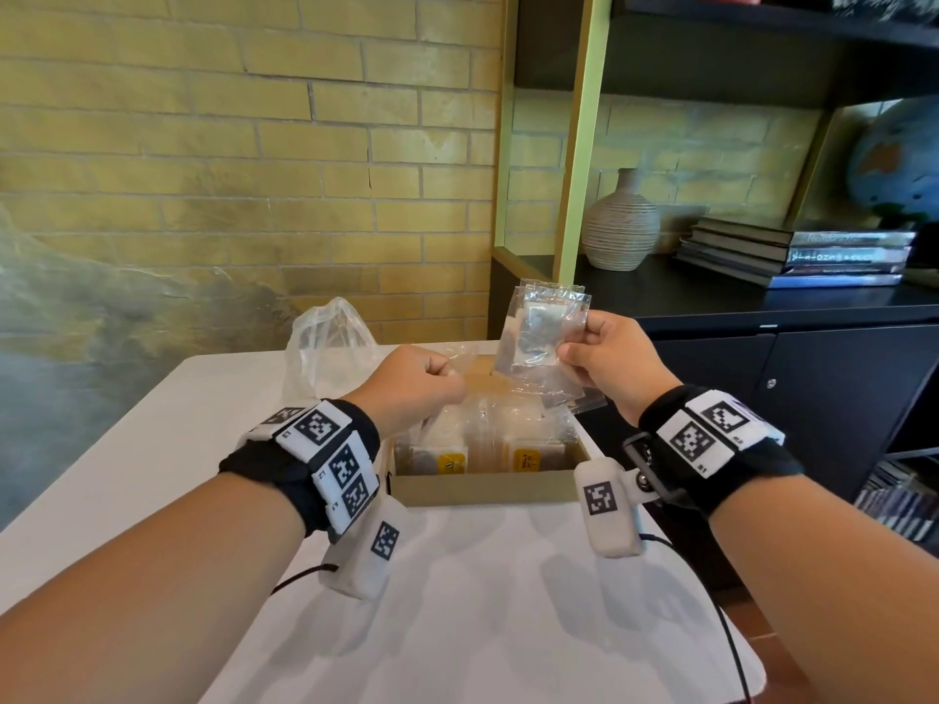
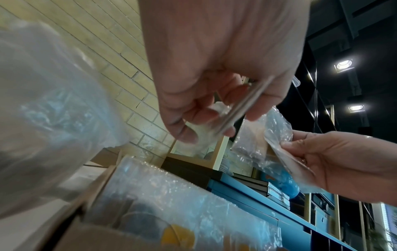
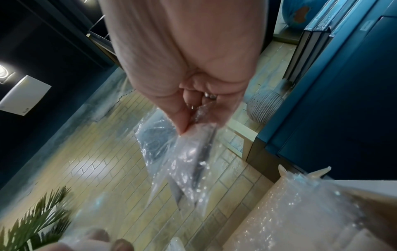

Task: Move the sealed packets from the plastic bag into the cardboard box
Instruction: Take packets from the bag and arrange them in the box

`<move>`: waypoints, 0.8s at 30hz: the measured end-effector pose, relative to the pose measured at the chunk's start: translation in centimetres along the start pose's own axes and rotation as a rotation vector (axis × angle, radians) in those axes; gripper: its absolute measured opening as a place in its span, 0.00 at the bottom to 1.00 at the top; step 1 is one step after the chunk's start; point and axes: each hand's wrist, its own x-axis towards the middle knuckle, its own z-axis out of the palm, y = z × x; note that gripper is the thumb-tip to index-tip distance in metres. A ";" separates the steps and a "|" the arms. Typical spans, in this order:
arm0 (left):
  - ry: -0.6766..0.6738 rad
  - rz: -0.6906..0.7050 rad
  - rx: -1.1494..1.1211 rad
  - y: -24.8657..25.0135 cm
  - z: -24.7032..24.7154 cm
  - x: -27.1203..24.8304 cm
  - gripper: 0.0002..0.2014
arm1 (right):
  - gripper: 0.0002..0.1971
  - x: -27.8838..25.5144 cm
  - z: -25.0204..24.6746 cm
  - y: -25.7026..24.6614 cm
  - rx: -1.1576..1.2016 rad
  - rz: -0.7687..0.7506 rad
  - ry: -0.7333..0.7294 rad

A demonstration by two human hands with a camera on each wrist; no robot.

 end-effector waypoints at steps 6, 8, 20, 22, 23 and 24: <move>-0.038 0.102 0.251 0.0 0.3 -0.3 0.11 | 0.10 0.1 -0.3 0.1 -0.020 0.019 0.025; -0.080 0.168 0.480 0.3 0.3 0.0 0.05 | 0.10 0.1 -0.3 0.1 -0.024 0.024 0.031; -0.302 0.171 0.882 -1.1 1.3 0.3 0.20 | 0.10 -0.1 -0.2 0.6 -0.018 0.025 0.010; -0.303 0.151 0.964 -1.5 1.5 0.2 0.20 | 0.10 -0.2 -0.2 0.6 -0.022 0.021 0.006; -0.298 0.135 0.981 -1.7 1.5 0.2 0.22 | 0.10 -0.3 -0.1 0.6 -0.025 0.021 0.005; -0.293 0.119 0.989 -1.9 1.5 0.3 0.22 | 0.11 -0.3 -0.1 0.6 -0.028 0.019 0.002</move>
